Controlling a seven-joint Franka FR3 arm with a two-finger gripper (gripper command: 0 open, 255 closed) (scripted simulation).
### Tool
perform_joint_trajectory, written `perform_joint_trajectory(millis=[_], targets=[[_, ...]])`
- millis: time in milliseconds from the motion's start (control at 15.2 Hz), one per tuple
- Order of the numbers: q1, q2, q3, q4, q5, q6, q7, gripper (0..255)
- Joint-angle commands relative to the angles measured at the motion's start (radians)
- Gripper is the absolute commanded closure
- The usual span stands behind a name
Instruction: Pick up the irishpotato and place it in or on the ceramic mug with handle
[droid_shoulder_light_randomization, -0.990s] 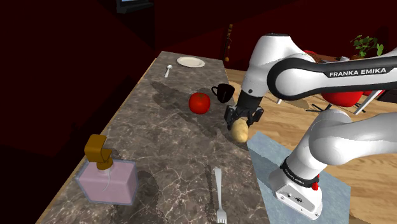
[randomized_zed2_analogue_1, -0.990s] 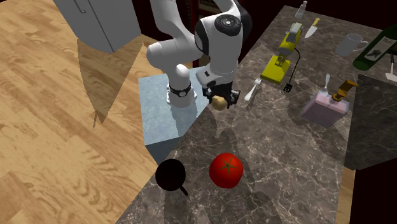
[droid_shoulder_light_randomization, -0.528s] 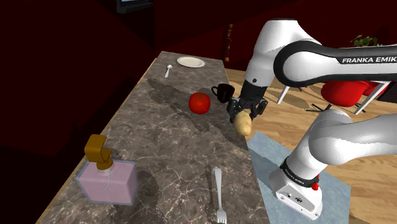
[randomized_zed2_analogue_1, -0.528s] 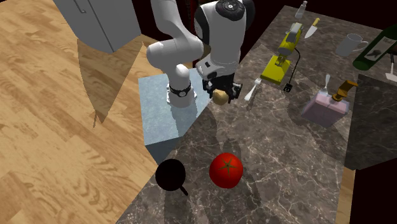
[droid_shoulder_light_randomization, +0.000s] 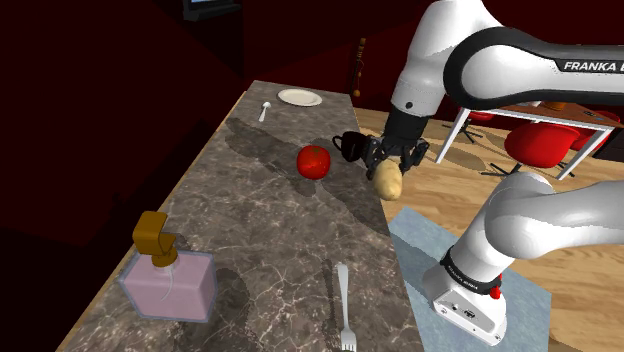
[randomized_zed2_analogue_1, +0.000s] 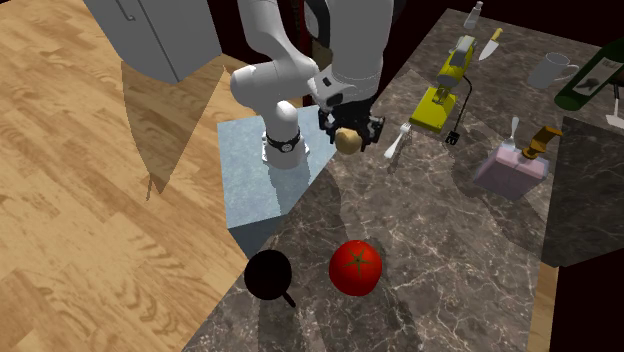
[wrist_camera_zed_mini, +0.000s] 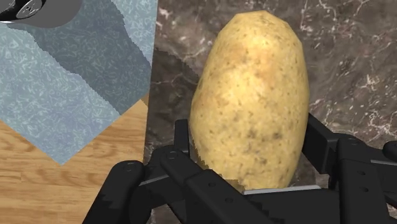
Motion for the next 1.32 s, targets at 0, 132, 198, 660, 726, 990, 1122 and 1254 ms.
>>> perform_joint_trajectory(millis=[0, 132, 198, 660, 726, 990, 1122, 1254], targets=[[-0.003, 0.001, -0.006, 0.026, -0.006, -0.026, 0.002, 255], [-0.005, 0.001, -0.010, 0.046, -0.011, -0.045, 0.004, 255], [-0.021, 0.027, -0.027, 0.056, -0.028, -0.031, -0.018, 255], [-0.119, 0.230, -0.128, 0.156, -0.129, 0.056, -0.152, 255], [-0.131, 0.261, -0.140, 0.175, -0.141, 0.066, -0.169, 255], [-0.171, 0.389, -0.188, 0.263, -0.183, 0.101, -0.232, 255], [-0.188, 0.454, -0.210, 0.314, -0.200, 0.113, -0.261, 255], [-0.204, 0.520, -0.230, 0.369, -0.215, 0.122, -0.289, 255]])
